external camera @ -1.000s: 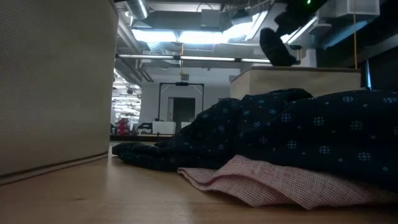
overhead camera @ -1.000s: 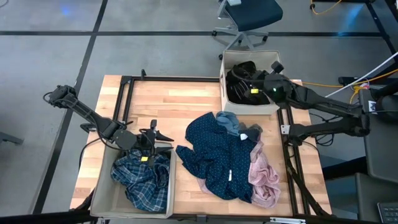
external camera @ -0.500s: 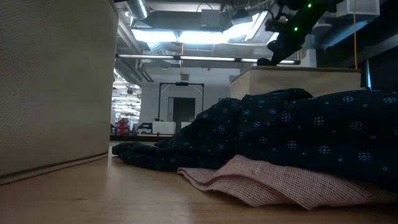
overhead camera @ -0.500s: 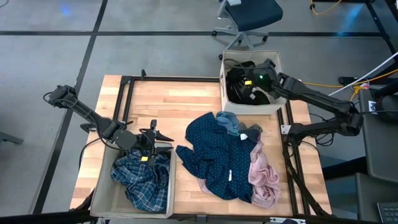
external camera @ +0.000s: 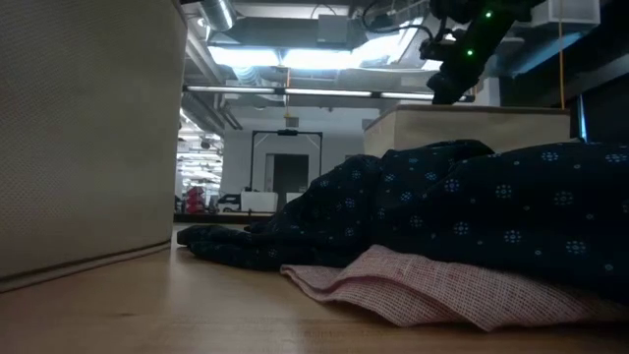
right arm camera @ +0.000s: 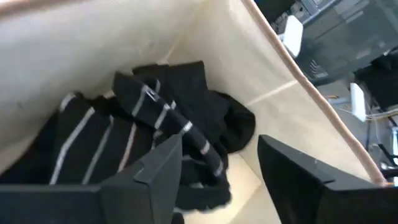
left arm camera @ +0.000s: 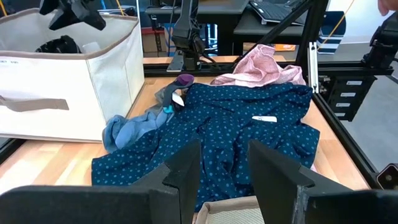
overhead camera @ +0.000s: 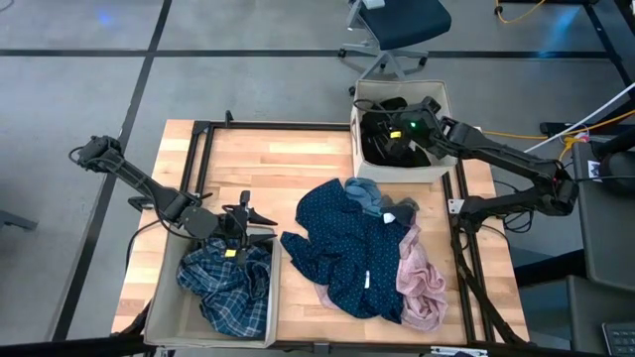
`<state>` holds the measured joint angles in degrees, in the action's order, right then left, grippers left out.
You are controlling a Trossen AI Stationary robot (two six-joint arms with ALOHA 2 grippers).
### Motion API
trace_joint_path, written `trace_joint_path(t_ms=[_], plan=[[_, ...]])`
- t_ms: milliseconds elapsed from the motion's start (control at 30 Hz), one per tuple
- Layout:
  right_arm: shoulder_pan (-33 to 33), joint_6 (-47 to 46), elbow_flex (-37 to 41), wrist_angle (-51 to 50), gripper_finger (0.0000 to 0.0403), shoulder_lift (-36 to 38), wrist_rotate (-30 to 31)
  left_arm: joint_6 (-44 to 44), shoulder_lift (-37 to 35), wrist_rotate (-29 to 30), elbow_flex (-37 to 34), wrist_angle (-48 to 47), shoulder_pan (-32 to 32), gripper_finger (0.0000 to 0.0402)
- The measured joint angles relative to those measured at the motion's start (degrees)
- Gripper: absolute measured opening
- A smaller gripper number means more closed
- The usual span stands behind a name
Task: Sort clothes
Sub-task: Put the blue sock into the bottom laundry organizer
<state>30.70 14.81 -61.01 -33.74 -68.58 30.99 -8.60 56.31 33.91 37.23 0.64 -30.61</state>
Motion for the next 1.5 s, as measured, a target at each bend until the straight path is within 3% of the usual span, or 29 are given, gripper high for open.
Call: trace_joint_path(t_ms=[167, 333, 633, 900, 1200, 1500], plan=[[-4.28, -2.56, -4.03, -9.91, 0.0226, 1.19, 0.35, -0.28, 0.00, 0.01, 0.00, 0.02, 0.01, 0.0124], [-12.65, -10.12, -8.97, -16.53, 0.0227, 2.83, -3.38, -0.33, -0.02, 0.02, 0.00, 0.04, 0.02, 0.0124], [-28.74, -15.93, -7.27, -13.72, 0.0227, 3.21, -11.94, -0.39, 0.00, 0.02, 0.00, 0.02, 0.02, 0.0124], [-39.20, -18.00, 1.69, -2.53, 0.0227, 2.21, -14.63, -0.14, -0.02, 0.02, 0.00, 0.02, 0.02, 0.0124], [-41.18, -18.03, 11.01, 6.98, 0.0227, -3.20, -13.44, 0.00, -0.02, 0.42, -0.02, -0.03, 0.03, 0.0124], [-41.10, -18.27, 14.04, 8.38, 0.0227, -13.98, -3.45, -0.31, -0.02, 0.42, -0.02, 0.09, 1.31, 0.0124]])
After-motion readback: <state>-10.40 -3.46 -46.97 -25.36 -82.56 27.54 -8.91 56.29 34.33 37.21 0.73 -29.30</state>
